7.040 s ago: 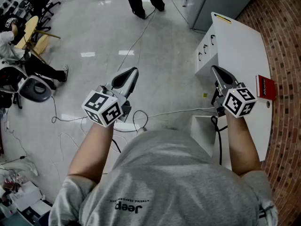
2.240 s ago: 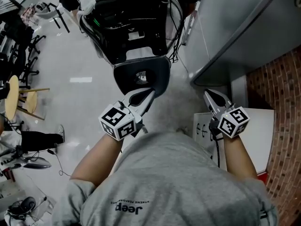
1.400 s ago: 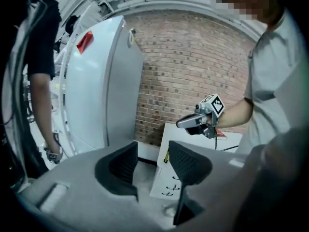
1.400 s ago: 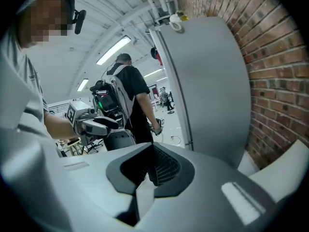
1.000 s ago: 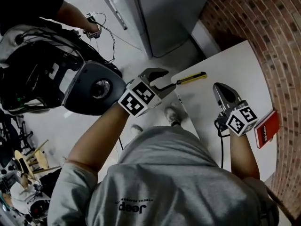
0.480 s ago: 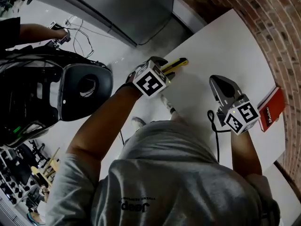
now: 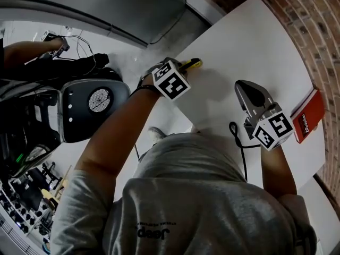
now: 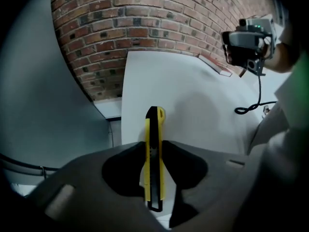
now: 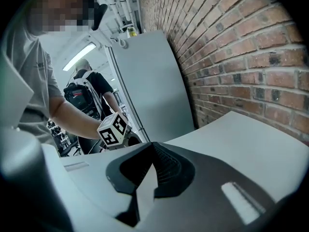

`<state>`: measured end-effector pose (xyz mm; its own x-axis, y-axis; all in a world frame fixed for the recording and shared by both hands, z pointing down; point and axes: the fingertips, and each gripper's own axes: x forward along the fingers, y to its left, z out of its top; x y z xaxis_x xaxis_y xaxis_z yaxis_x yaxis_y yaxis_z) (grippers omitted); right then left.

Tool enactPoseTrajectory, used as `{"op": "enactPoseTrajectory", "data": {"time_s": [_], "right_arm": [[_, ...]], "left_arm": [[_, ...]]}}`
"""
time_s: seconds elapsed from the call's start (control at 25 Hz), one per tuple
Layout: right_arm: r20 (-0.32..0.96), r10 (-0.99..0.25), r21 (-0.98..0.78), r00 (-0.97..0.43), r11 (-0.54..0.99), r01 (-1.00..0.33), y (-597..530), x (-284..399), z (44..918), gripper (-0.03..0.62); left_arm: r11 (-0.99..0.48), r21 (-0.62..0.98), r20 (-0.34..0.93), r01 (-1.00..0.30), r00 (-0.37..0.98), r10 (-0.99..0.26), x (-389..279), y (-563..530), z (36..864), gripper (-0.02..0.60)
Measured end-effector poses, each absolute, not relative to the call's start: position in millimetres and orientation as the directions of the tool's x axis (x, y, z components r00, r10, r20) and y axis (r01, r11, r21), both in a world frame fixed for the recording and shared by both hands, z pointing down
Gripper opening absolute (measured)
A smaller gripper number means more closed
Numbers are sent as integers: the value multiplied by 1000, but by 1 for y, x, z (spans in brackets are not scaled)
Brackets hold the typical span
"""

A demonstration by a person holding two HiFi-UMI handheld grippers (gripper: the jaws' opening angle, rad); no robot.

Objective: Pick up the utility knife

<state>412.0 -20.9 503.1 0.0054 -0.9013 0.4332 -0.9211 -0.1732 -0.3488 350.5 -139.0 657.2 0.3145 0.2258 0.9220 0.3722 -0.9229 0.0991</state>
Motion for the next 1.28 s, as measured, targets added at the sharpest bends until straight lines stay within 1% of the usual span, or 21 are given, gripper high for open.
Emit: {"op": "enactPoseTrajectory", "data": {"time_s": [0.08, 0.24, 0.32, 0.52, 0.6, 0.8, 1.0, 1.08, 1.28], "right_arm": [[429, -903, -352, 2, -169, -921, -25, 404, 499, 10], [409, -912, -333, -4, -145, -932, -57, 357, 465, 11], [408, -913, -321, -8, -136, -937, -66, 346, 458, 11], [412, -911, -331, -22, -127, -935, -38, 391, 485, 10], [408, -913, -329, -33, -113, -938, -37, 390, 484, 9], [399, -914, -304, -75, -54, -951, -68, 348, 455, 9], [386, -914, -296, -124, 4, -955, -78, 363, 468, 9], [376, -914, -288, -154, 43, -957, -91, 357, 468, 10], [367, -901, -268, -229, 133, -954, -140, 302, 434, 9]], "left_arm": [[-922, 88, 926, 376, 311, 215, 343, -143, 652, 117], [-922, 63, 922, 381, 331, 199, 299, -173, 622, 117], [-922, 64, 916, 381, 345, 205, 288, -178, 617, 117], [-927, 72, 895, 367, 387, 222, 332, -143, 628, 117], [-934, 61, 881, 353, 420, 216, 334, -142, 615, 117], [-961, 47, 836, 273, 516, 187, 290, -173, 563, 117], [-982, 28, 795, 189, 591, 136, 298, -184, 554, 117], [-989, 21, 769, 145, 630, 108, 290, -194, 544, 117], [-999, 29, 688, 40, 724, 49, 228, -233, 484, 117]]}}
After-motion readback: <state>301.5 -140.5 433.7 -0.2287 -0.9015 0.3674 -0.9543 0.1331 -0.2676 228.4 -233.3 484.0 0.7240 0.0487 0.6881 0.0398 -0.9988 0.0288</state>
